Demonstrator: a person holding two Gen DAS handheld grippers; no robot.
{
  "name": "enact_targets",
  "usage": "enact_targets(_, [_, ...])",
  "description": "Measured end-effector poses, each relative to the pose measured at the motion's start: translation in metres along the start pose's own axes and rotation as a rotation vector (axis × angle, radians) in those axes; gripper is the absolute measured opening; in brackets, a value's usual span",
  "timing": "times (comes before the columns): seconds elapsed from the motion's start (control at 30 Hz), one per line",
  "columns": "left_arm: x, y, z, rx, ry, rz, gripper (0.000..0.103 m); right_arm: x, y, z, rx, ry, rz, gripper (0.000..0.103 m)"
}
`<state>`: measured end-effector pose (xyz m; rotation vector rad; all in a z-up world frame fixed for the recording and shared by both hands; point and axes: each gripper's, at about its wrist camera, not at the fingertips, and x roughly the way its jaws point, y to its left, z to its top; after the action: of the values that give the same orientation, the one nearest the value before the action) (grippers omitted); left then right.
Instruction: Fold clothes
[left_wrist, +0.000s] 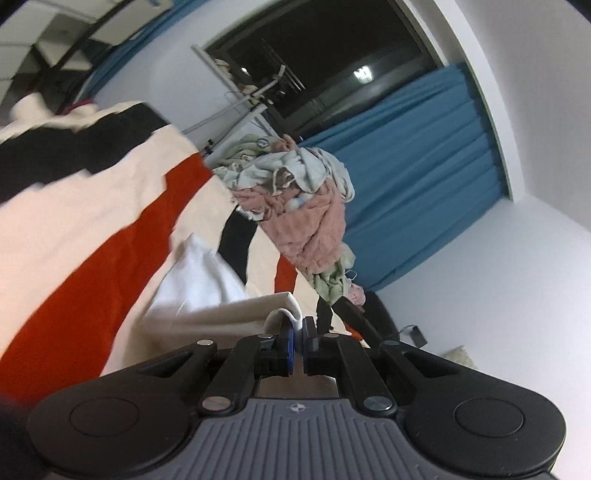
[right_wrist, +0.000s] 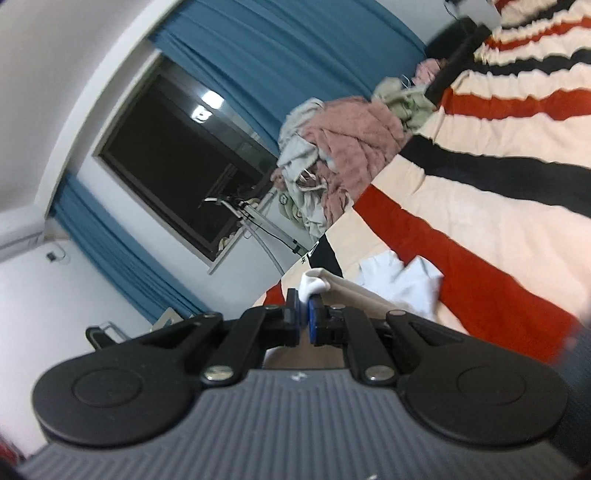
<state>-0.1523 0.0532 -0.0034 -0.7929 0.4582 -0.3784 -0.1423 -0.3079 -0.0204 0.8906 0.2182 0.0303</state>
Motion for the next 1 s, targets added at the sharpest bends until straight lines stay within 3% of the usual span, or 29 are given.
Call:
enact_targets(0.13, [0.078, -0.014, 0.051, 0.028, 0.035, 0.078, 0.005, 0.079, 0.017, 0.028, 0.024, 0.029, -0.068, 0.008])
enact_targets(0.27, [0.154, -0.003, 0.077, 0.111, 0.047, 0.158, 0.005, 0.158, 0.008, 0.031, 0.020, 0.064, -0.149, 0.008])
enact_targets(0.33, [0.180, 0.016, 0.079, 0.095, 0.045, 0.152, 0.005, 0.186, -0.012, 0.027, 0.045, 0.075, -0.106, 0.008])
enact_targets(0.43, [0.200, 0.048, 0.074, 0.101, 0.041, 0.167, 0.004, 0.212, -0.052, 0.012, 0.091, 0.112, -0.061, 0.008])
enact_targets(0.5, [0.205, 0.064, 0.073, 0.132, -0.002, 0.205, 0.004, 0.221, -0.064, 0.004, 0.058, 0.130, -0.094, 0.008])
enact_targets(0.57, [0.209, 0.079, 0.077, 0.113, -0.017, 0.219, 0.004, 0.230, -0.070, 0.001, 0.032, 0.139, -0.138, 0.008])
enact_targets(0.63, [0.213, 0.091, 0.082, 0.092, 0.002, 0.219, 0.003, 0.240, -0.074, 0.001, 0.040, 0.153, -0.129, 0.010])
enact_targets(0.77, [0.220, 0.094, 0.080, 0.163, 0.032, 0.222, 0.014, 0.254, -0.069, 0.001, -0.030, 0.216, -0.094, 0.013])
enact_targets(0.8, [0.222, 0.093, 0.078, 0.187, 0.038, 0.227, 0.017, 0.255, -0.067, 0.002, -0.046, 0.227, -0.100, 0.017])
enact_targets(0.87, [0.226, 0.092, 0.072, 0.217, 0.057, 0.220, 0.048, 0.253, -0.066, 0.004, -0.040, 0.237, -0.099, 0.039])
enact_targets(0.9, [0.228, 0.092, 0.069, 0.226, 0.068, 0.213, 0.053, 0.248, -0.064, 0.005, -0.042, 0.236, -0.085, 0.065])
enact_targets(0.93, [0.229, 0.092, 0.065, 0.239, 0.081, 0.203, 0.057, 0.241, -0.062, 0.007, -0.051, 0.233, -0.069, 0.074])
enact_targets(1.0, [0.233, 0.091, 0.058, 0.276, 0.109, 0.200, 0.057, 0.228, -0.058, 0.009, -0.088, 0.222, -0.048, 0.073])
